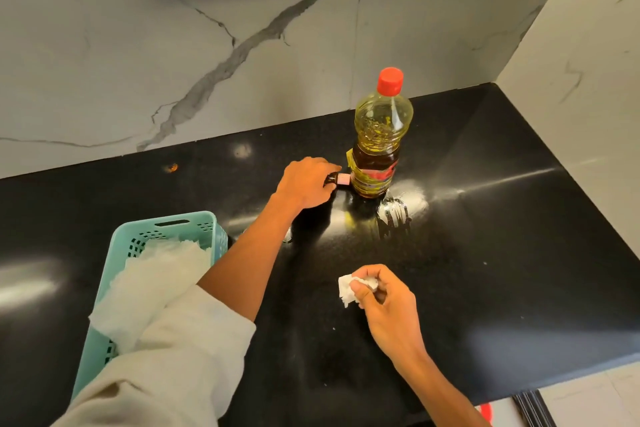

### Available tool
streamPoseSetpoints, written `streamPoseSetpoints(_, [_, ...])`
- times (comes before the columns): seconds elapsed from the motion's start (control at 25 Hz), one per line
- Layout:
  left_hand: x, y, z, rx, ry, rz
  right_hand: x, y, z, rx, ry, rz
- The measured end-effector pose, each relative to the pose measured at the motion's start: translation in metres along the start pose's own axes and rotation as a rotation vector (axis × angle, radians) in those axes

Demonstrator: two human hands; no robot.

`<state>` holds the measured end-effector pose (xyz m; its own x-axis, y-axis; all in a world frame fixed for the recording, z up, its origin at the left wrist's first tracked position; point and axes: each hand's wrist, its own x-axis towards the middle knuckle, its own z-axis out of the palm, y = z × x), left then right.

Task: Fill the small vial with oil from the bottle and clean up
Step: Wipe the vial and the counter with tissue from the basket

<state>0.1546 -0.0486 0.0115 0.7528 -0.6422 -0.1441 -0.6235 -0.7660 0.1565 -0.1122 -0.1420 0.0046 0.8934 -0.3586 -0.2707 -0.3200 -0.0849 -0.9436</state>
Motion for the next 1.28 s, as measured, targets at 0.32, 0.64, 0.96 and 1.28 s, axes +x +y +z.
streamPoseSetpoints(0.32, [-0.066,0.018,0.02,-0.462,0.329,-0.254,0.011,0.001,-0.012,-0.008,0.2,0.084])
streamPoseSetpoints(0.64, [-0.187,0.042,0.041,-0.817,0.558,-0.376,0.034,-0.034,0.05,-0.023,0.11,-0.16])
streamPoseSetpoints(0.96, [-0.219,0.046,0.048,-0.78,0.539,-0.305,0.015,-0.002,0.079,-0.315,-0.079,-0.243])
streamPoseSetpoints(1.28, [-0.224,0.044,0.06,-0.822,0.484,-0.097,0.025,-0.017,0.069,-0.23,-0.146,-0.062])
